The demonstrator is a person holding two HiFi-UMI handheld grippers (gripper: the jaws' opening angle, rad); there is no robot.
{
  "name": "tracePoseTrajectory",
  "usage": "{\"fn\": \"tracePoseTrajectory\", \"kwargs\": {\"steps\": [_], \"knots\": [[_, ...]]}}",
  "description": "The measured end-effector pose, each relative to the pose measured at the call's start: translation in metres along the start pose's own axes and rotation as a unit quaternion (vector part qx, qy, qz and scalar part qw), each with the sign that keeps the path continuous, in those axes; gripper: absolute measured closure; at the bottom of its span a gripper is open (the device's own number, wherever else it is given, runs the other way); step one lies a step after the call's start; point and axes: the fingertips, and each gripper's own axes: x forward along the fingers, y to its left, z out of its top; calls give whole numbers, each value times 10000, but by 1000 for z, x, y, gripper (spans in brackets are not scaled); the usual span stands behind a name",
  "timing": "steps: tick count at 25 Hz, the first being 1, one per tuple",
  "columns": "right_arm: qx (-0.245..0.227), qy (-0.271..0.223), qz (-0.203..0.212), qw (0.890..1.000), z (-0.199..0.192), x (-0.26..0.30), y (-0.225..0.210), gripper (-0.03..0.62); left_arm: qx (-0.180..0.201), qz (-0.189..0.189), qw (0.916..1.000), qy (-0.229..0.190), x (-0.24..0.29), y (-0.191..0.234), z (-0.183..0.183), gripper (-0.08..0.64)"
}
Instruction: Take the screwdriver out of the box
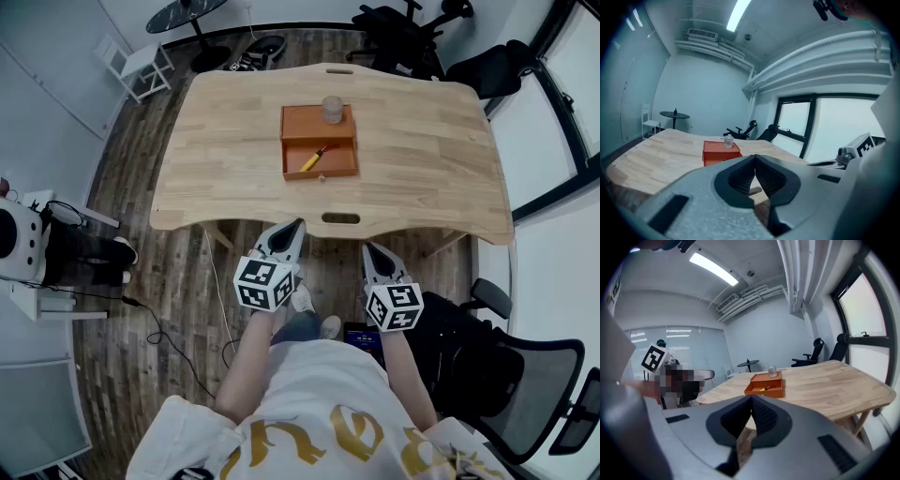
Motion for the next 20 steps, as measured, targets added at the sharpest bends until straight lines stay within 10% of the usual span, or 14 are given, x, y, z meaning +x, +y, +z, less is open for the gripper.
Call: {"fn": "tracePoseTrajectory", "kwargs": {"steps": [20], "knots": [[429, -36, 281, 9987, -8, -20, 11, 580, 37, 206, 9997, 84, -26, -12, -6, 549]]}}
